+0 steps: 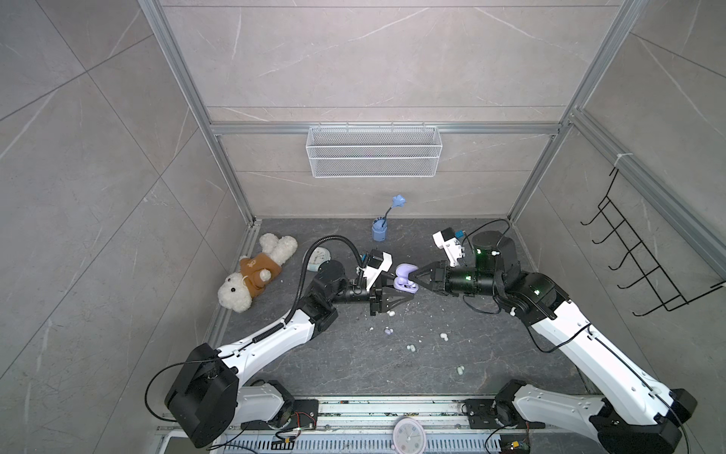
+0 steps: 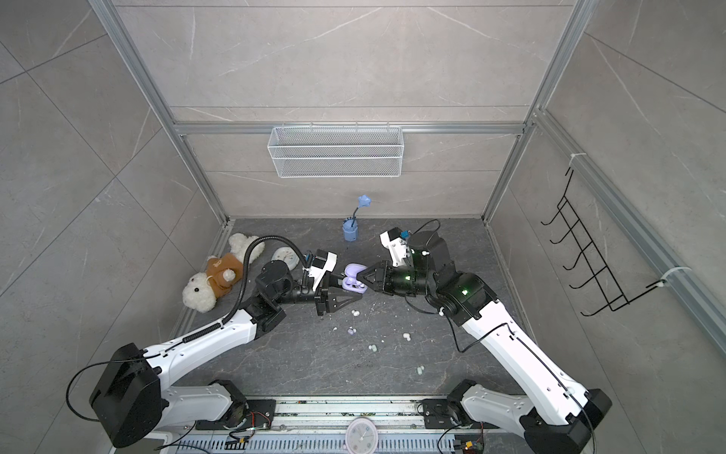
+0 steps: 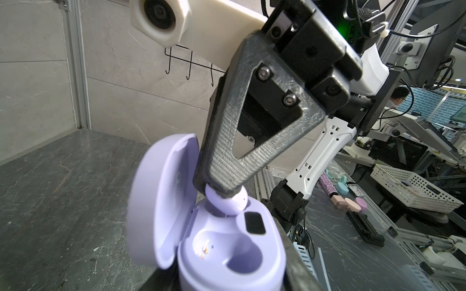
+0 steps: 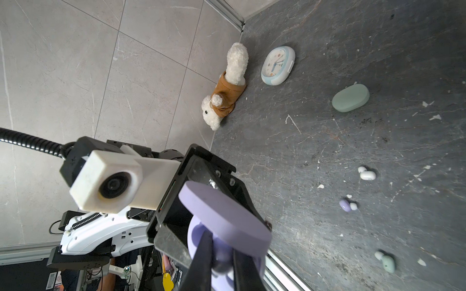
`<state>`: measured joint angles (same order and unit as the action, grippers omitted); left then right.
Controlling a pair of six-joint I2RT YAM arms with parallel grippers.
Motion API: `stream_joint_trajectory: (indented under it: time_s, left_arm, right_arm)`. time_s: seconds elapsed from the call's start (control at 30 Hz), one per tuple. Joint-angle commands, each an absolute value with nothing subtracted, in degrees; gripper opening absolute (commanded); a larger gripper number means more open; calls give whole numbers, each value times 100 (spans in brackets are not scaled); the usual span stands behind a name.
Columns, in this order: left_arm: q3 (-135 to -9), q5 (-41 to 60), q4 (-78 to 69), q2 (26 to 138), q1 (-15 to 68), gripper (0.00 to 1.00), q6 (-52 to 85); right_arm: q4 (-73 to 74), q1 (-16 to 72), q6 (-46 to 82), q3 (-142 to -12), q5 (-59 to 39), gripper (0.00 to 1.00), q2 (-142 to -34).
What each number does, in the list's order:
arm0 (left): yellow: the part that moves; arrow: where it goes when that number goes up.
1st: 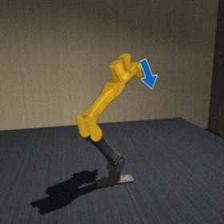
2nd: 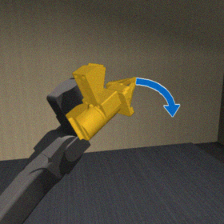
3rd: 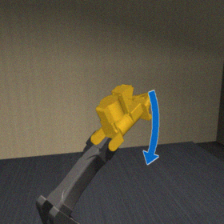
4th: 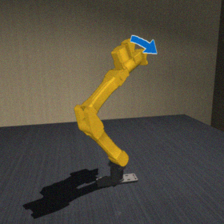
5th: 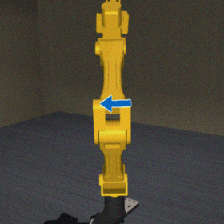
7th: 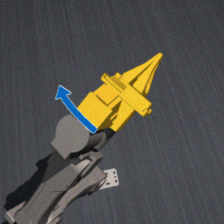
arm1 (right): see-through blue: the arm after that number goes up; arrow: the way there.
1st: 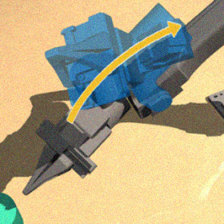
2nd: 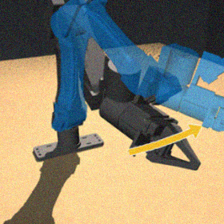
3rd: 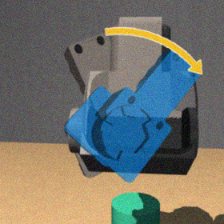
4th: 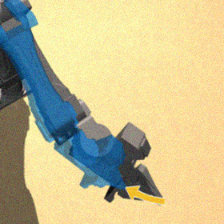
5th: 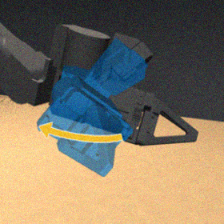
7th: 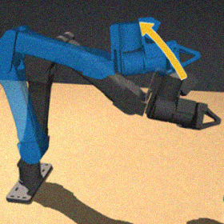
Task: Insert the wireless bluetooth earbuds into the charging case
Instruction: 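Lower the lavender earbud into a case slot and open the right gripper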
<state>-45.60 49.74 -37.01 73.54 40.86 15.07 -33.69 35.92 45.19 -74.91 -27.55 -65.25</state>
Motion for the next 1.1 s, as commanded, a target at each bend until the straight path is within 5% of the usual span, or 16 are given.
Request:
stream_joint_trajectory:
  time_s: [0.0,0.77,1.07]
  left_arm:
    - [-4603,5126,-4140,7167,4098,26,1634]
    - [-4587,5122,-4289,7189,4159,26,1782]
    - [-4486,4936,-4313,7166,4162,26,1862]
  right_arm:
    - [-3329,3574,4427,-7583,-2856,17,-6551]
    - [-3795,3586,4114,-8082,-2848,64,-6776]
    - [-3921,3580,4087,-8262,-2873,73,-6734]
